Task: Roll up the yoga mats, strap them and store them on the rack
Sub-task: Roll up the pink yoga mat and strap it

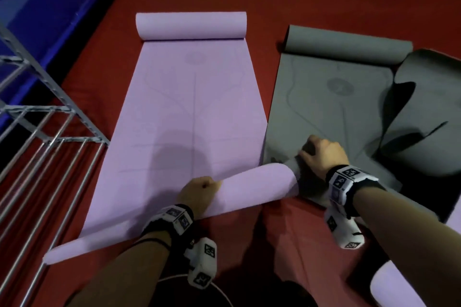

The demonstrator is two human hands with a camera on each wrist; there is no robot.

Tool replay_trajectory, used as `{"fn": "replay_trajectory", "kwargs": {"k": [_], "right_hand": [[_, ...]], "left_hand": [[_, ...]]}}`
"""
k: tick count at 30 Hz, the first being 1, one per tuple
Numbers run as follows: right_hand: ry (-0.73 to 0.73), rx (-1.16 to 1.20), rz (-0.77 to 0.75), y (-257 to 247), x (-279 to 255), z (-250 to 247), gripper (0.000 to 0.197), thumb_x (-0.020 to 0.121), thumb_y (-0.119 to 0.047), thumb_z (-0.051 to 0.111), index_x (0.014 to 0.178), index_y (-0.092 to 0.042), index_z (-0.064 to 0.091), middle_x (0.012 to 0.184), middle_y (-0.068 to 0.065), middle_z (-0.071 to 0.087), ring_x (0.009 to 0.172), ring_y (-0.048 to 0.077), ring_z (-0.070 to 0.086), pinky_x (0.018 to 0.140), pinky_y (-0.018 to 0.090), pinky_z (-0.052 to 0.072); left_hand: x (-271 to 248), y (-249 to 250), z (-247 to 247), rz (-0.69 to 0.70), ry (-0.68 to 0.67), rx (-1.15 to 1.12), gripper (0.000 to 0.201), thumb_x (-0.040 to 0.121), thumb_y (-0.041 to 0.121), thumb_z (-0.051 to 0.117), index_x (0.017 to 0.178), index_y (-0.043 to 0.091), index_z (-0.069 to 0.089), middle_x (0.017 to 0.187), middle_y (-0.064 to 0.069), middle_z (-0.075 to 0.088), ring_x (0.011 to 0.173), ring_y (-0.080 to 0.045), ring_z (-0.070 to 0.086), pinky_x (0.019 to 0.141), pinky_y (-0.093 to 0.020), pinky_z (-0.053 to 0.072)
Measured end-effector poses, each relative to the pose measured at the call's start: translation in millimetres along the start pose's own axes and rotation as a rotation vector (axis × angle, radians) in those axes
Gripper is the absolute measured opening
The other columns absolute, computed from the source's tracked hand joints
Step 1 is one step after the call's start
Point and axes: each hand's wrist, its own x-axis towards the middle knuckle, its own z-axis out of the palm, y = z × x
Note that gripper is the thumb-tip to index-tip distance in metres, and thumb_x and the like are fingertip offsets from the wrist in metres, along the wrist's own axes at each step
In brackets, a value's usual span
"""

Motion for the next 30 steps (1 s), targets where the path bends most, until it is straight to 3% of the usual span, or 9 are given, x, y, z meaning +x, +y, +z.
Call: {"fn": "replay_trajectory", "kwargs": {"k": [6, 8, 10, 17, 22, 25, 27, 29, 30], "right_hand": [[0.168, -0.009, 0.041, 20.9, -2.8, -23.5, 0.028, 0.091, -0.030, 0.063, 0.102, -0.005, 0.055, 0.105, 0.024, 0.066, 0.099, 0.045, 0.059, 0.074, 0.041, 0.046], [0.151, -0.008, 0.027, 22.1, -10.6, -25.0, 0.027, 0.090, -0.031, 0.065, 0.101, -0.007, 0.057, 0.105, 0.022, 0.068, 0.099, 0.043, 0.060, 0.074, 0.040, 0.046], [0.090, 0.013, -0.012, 18.6, -16.3, -22.9, 0.028, 0.088, -0.033, 0.067, 0.101, -0.009, 0.060, 0.106, 0.019, 0.069, 0.101, 0.040, 0.061, 0.075, 0.038, 0.046], [-0.572, -0.023, -0.174, -23.5, -51.7, 31.0, 0.048, 0.085, -0.056, 0.065, 0.111, -0.015, 0.065, 0.117, 0.009, 0.067, 0.109, 0.027, 0.062, 0.093, 0.034, 0.049], [-0.811, -0.141, -0.255, -42.3, -73.7, 64.3, 0.040, 0.097, -0.032, 0.053, 0.136, -0.021, 0.055, 0.133, 0.006, 0.060, 0.122, 0.026, 0.056, 0.095, 0.024, 0.043], [-0.722, -0.158, -0.183, -33.1, -60.9, 82.0, 0.011, 0.096, -0.027, 0.056, 0.090, -0.035, 0.062, 0.094, -0.011, 0.062, 0.097, 0.010, 0.064, 0.063, 0.002, 0.040], [-0.739, -0.178, -0.039, -26.1, -59.6, 79.8, 0.016, 0.083, -0.040, 0.067, 0.074, -0.029, 0.060, 0.075, -0.010, 0.058, 0.072, -0.006, 0.062, 0.051, 0.003, 0.043], [-0.454, -0.246, -0.084, -18.9, -60.4, 77.0, 0.036, 0.082, -0.040, 0.066, 0.115, -0.027, 0.063, 0.108, -0.001, 0.065, 0.105, 0.013, 0.065, 0.084, 0.025, 0.052], [-0.359, -0.197, -0.075, -26.3, -60.3, 61.3, 0.053, 0.088, -0.035, 0.062, 0.136, -0.018, 0.049, 0.127, 0.011, 0.056, 0.121, 0.028, 0.056, 0.096, 0.033, 0.047]], "left_hand": [[-1.5, 4.2, -13.6, -0.083, 0.376, -0.274, 0.039, 0.079, 0.042, 0.048, 0.054, 0.012, 0.044, 0.052, 0.000, 0.046, 0.062, -0.025, 0.045, 0.059, -0.033, 0.032], [0.8, -0.7, -25.0, -0.183, 0.494, -0.290, 0.041, 0.093, 0.033, 0.050, 0.080, -0.003, 0.065, 0.087, -0.023, 0.064, 0.088, -0.034, 0.055, 0.076, -0.037, 0.037], [-0.7, -2.3, -41.0, -0.275, 0.592, -0.294, 0.040, 0.100, 0.026, 0.043, 0.105, -0.007, 0.064, 0.112, -0.027, 0.061, 0.105, -0.038, 0.053, 0.088, -0.036, 0.036], [-15.6, 26.9, -62.6, -0.163, 0.686, -0.375, 0.033, 0.094, 0.027, 0.050, 0.073, 0.003, 0.058, 0.075, -0.014, 0.054, 0.075, -0.029, 0.046, 0.068, -0.029, 0.031], [-23.7, 31.5, -67.8, -0.173, 0.846, -0.439, 0.034, 0.090, 0.026, 0.052, 0.063, 0.006, 0.050, 0.064, -0.011, 0.044, 0.069, -0.028, 0.040, 0.063, -0.031, 0.030], [-31.9, 29.6, -79.5, -0.187, 0.920, -0.423, 0.030, 0.091, 0.026, 0.051, 0.073, 0.004, 0.058, 0.074, -0.016, 0.048, 0.074, -0.029, 0.042, 0.065, -0.030, 0.028], [-37.4, 28.0, -85.7, -0.184, 0.930, -0.411, 0.031, 0.093, 0.028, 0.049, 0.075, 0.004, 0.059, 0.076, -0.016, 0.049, 0.077, -0.030, 0.044, 0.066, -0.029, 0.026], [-39.2, 24.9, -86.3, -0.156, 0.823, -0.299, 0.033, 0.095, 0.029, 0.046, 0.075, 0.005, 0.058, 0.080, -0.018, 0.053, 0.083, -0.034, 0.049, 0.067, -0.028, 0.026], [-37.9, 23.4, -83.1, -0.131, 0.726, -0.216, 0.034, 0.095, 0.032, 0.045, 0.076, 0.008, 0.059, 0.085, -0.020, 0.057, 0.088, -0.036, 0.053, 0.069, -0.029, 0.028]]}}
